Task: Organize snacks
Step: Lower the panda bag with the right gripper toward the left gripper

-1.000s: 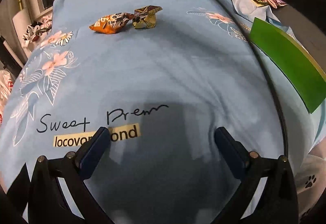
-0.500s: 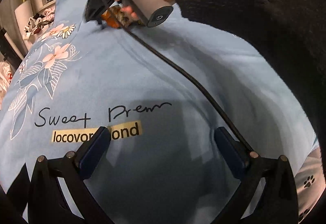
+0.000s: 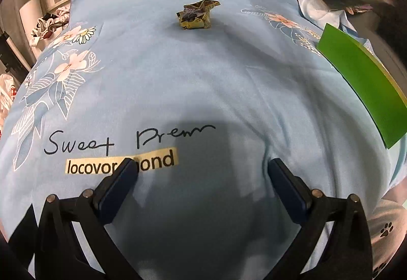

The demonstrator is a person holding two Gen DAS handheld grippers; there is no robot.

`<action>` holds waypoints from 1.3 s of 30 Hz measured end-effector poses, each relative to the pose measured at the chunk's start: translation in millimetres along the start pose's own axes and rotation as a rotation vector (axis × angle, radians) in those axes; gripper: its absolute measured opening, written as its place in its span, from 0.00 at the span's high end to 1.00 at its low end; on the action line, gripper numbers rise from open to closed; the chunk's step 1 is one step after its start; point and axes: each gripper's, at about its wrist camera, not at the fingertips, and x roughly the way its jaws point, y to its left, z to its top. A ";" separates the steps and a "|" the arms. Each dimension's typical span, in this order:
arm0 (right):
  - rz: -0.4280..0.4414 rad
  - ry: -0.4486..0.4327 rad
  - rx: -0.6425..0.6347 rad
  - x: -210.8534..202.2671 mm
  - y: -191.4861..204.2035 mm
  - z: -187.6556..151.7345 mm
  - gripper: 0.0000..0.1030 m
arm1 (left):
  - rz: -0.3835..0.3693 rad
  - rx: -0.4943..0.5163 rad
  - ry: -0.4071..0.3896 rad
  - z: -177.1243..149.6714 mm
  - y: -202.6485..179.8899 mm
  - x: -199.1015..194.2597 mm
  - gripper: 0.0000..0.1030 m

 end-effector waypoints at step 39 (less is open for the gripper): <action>0.394 -0.021 0.604 -20.5 -144.1 -157.4 0.18 | -0.500 -0.156 -0.068 76.7 -13.6 17.3 0.01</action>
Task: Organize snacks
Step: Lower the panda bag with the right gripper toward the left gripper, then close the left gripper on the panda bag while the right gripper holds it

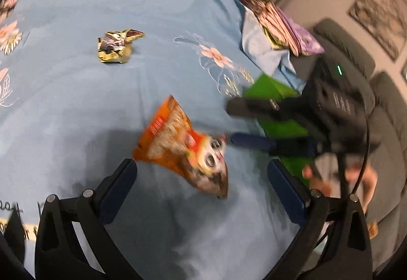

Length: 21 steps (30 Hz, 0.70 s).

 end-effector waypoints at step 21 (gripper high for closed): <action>0.067 0.046 0.067 18.8 -17.1 -17.6 0.52 | -0.023 -0.400 -0.011 2.0 53.7 -0.6 0.54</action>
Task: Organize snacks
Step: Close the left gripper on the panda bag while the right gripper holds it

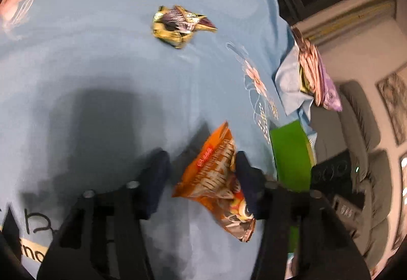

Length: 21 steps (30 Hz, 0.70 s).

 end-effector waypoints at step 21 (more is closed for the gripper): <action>0.059 -0.220 -0.155 -61.1 36.7 -12.3 0.68 | -0.111 0.100 -0.019 -3.7 -66.6 -30.8 0.81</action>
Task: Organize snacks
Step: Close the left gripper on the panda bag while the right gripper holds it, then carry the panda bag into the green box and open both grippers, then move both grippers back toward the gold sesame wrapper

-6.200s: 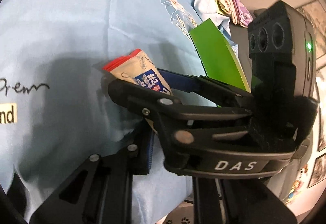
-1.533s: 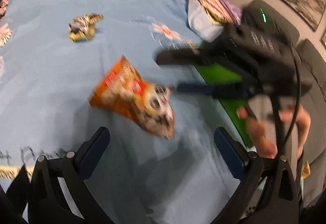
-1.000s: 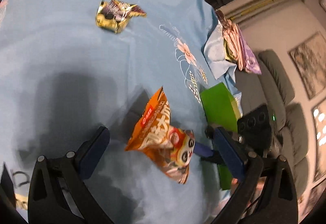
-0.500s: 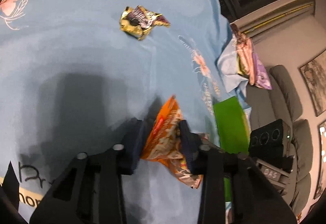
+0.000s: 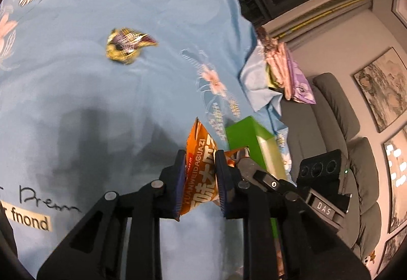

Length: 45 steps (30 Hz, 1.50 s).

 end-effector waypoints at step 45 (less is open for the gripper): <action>-0.358 -0.234 0.089 -105.7 8.8 12.9 0.00 | 0.509 0.876 -0.021 -107.8 -89.4 59.1 0.00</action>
